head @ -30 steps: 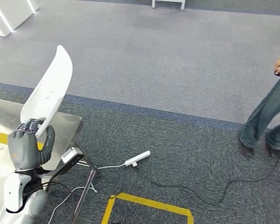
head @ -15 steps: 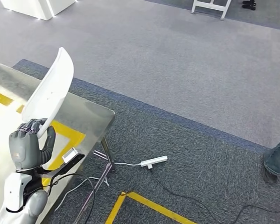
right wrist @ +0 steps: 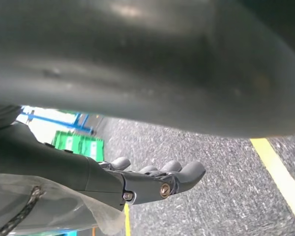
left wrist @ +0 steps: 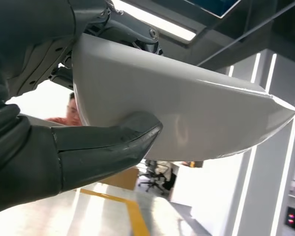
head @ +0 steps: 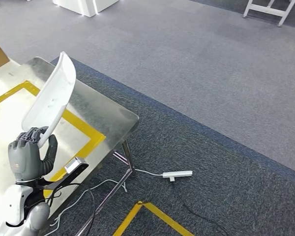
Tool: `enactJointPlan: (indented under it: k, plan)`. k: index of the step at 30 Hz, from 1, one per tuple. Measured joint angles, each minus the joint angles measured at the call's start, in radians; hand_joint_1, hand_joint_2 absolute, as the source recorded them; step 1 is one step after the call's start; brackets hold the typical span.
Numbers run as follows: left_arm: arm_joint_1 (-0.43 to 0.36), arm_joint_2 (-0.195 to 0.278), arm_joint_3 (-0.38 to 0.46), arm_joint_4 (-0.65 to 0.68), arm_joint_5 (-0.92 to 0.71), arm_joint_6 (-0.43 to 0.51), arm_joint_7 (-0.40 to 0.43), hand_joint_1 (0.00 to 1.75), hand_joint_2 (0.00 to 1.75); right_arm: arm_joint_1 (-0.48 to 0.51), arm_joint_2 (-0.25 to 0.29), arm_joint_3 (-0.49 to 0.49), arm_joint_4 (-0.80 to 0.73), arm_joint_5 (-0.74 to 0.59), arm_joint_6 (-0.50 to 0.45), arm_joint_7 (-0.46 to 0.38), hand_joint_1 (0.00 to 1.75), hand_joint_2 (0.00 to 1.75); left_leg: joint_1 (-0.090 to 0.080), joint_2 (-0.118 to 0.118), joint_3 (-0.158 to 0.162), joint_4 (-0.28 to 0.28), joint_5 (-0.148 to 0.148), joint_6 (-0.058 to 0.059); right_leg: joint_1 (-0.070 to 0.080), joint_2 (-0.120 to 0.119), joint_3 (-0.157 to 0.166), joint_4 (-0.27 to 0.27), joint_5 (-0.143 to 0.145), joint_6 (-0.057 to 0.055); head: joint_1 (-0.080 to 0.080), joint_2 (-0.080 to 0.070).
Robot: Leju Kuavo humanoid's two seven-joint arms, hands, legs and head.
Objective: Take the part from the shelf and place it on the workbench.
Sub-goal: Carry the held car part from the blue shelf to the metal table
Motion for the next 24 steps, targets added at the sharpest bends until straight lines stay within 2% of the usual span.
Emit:
enactJointPlan:
  k: [1,2,3,4,5,6,7,9,10,11,13,14,15,16,17,18,19,20,21,22,24]
  plan:
    - [0.002,0.001,0.0,0.0,0.0,0.0,0.0,1.75,1.75,0.0,0.0,0.0,0.0,0.0,0.0,0.0,0.0,0.0,0.001,0.004,-0.001,0.006,0.008,-0.001,0.0,-0.015,0.001,0.0,-0.002,0.0,0.0,0.0]
    - [0.003,0.002,0.0,0.0,0.0,0.0,0.0,1.75,1.75,0.0,0.0,0.0,0.0,0.0,0.0,-0.001,0.0,0.0,0.002,0.009,0.018,-0.028,0.034,-0.002,0.0,-0.028,0.004,0.001,-0.004,0.002,0.0,0.0]
    - [0.003,0.003,0.0,0.0,-0.001,0.0,0.0,1.75,1.75,0.0,0.0,0.001,0.0,0.0,0.0,-0.002,0.0,0.0,0.001,0.021,0.054,-0.096,0.071,0.0,0.001,-0.041,0.007,0.001,-0.007,0.004,0.0,0.0]
    - [0.003,0.003,0.0,0.0,-0.001,0.0,0.0,1.75,1.75,-0.001,0.0,0.002,0.0,0.0,0.0,-0.004,0.0,0.0,-0.002,0.046,0.094,-0.169,0.098,0.004,0.002,-0.051,0.012,0.001,-0.011,0.007,0.0,0.0]
    - [0.001,0.004,0.0,-0.001,-0.002,0.0,0.0,1.75,1.75,-0.001,0.0,0.003,0.0,0.0,0.0,-0.006,0.0,0.0,-0.007,0.068,0.124,-0.229,0.115,0.009,0.005,-0.061,0.014,0.003,-0.014,0.012,0.0,0.0]
    - [0.0,0.004,-0.001,-0.001,-0.002,0.0,0.0,1.75,1.75,-0.002,0.0,0.004,0.0,0.0,-0.001,-0.007,0.0,0.0,-0.011,0.085,0.142,-0.265,0.122,0.015,0.008,-0.07,0.016,0.004,-0.017,0.017,0.0,0.0]
    - [0.0,0.004,-0.001,-0.001,-0.003,0.0,0.0,1.75,1.75,-0.002,0.0,0.005,0.0,0.0,-0.002,-0.009,0.0,0.0,-0.015,0.092,0.145,-0.277,0.118,0.02,0.011,-0.081,0.017,0.005,-0.02,0.022,-0.001,0.0]
    - [0.002,0.005,-0.001,-0.002,-0.003,0.0,0.0,1.75,1.75,-0.005,0.001,0.007,0.0,-0.001,-0.005,-0.01,0.0,0.0,-0.014,0.069,0.143,-0.281,0.119,0.032,0.011,-0.1,0.019,0.006,-0.027,0.031,-0.002,0.0]
    - [0.003,0.005,-0.001,-0.003,-0.003,0.0,0.0,1.75,1.75,-0.005,0.001,0.007,0.0,-0.001,-0.006,-0.011,0.0,0.0,-0.012,0.057,0.144,-0.283,0.121,0.038,0.01,-0.092,0.017,0.015,-0.037,0.037,0.0,0.0]
    - [0.002,0.006,-0.001,-0.004,-0.003,0.0,0.0,1.75,1.75,-0.006,0.0,0.008,0.0,-0.002,-0.007,-0.013,0.0,0.0,-0.009,0.045,0.145,-0.286,0.123,0.044,0.008,-0.071,0.006,0.042,-0.056,0.042,0.003,0.0]
    - [0.0,0.005,-0.001,-0.006,-0.004,0.0,0.0,1.75,1.75,-0.005,0.0,0.008,0.0,-0.003,-0.008,-0.015,0.0,0.0,-0.005,0.023,0.146,-0.288,0.125,0.052,0.004,-0.012,-0.051,0.163,-0.116,0.048,0.009,0.0]
    - [0.0,0.005,-0.001,-0.006,-0.004,0.0,0.0,1.75,1.75,-0.004,0.0,0.008,0.0,-0.004,-0.008,-0.016,0.0,0.0,-0.005,0.011,0.145,-0.288,0.126,0.054,0.003,0.005,-0.09,0.238,-0.145,0.05,0.011,0.0]
    - [0.001,0.005,-0.001,-0.006,-0.004,0.0,0.0,1.75,1.75,-0.003,0.0,0.009,0.0,-0.005,-0.008,-0.016,0.0,0.0,-0.005,-0.003,0.145,-0.287,0.126,0.054,0.002,0.012,-0.122,0.295,-0.159,0.051,0.011,0.0]
    - [0.002,0.005,-0.001,-0.006,-0.004,0.0,0.0,1.75,1.75,-0.001,0.0,0.009,0.0,-0.006,-0.008,-0.016,0.0,0.0,-0.005,-0.017,0.145,-0.287,0.126,0.054,0.002,0.015,-0.138,0.315,-0.153,0.051,0.011,0.0]
    - [0.003,0.005,-0.001,-0.006,-0.004,0.0,0.0,1.75,1.75,-0.001,0.0,0.009,0.0,-0.007,-0.008,-0.016,0.0,0.0,-0.005,-0.032,0.147,-0.287,0.126,0.054,0.002,0.018,-0.134,0.292,-0.125,0.049,0.011,0.0]
    - [0.003,0.005,-0.001,-0.006,-0.004,0.0,0.0,1.75,1.75,-0.001,0.0,0.01,0.0,-0.007,-0.008,-0.016,0.0,0.0,-0.005,-0.046,0.149,-0.287,0.125,0.053,0.001,0.026,-0.111,0.23,-0.082,0.047,0.011,0.0]
    - [0.003,0.005,-0.001,-0.006,-0.004,0.0,0.0,1.75,1.75,-0.001,0.0,0.01,0.0,-0.008,-0.008,-0.016,0.0,0.0,-0.004,-0.059,0.149,-0.286,0.125,0.052,-0.001,0.049,-0.079,0.154,-0.044,0.043,0.011,0.0]
    - [0.002,0.005,-0.001,-0.006,-0.004,0.0,0.0,1.75,1.75,-0.001,0.0,0.01,0.0,-0.008,-0.008,-0.017,0.0,0.0,-0.005,-0.071,0.148,-0.284,0.124,0.048,-0.004,0.075,-0.048,0.084,-0.017,0.04,0.011,0.0]
    - [0.002,0.005,-0.001,-0.006,-0.004,0.0,0.0,1.75,1.75,-0.001,0.0,0.01,0.0,-0.008,-0.009,-0.018,0.0,0.0,-0.004,-0.082,0.145,-0.283,0.125,0.043,-0.006,0.096,-0.026,0.038,-0.004,0.037,0.011,0.0]
    - [0.002,0.005,-0.001,-0.006,-0.004,0.0,0.0,1.75,1.75,-0.002,0.0,0.011,0.0,-0.009,-0.009,-0.018,0.0,0.0,-0.002,-0.094,0.14,-0.282,0.127,0.036,-0.006,0.109,-0.016,0.019,-0.004,0.035,0.011,0.0]
    - [0.004,0.005,-0.001,-0.007,-0.004,0.0,0.0,1.75,1.75,-0.003,0.001,0.011,0.0,-0.01,-0.009,-0.018,0.0,0.0,0.002,-0.116,0.132,-0.283,0.131,0.022,-0.006,0.092,-0.01,0.013,-0.003,0.028,0.011,0.0]
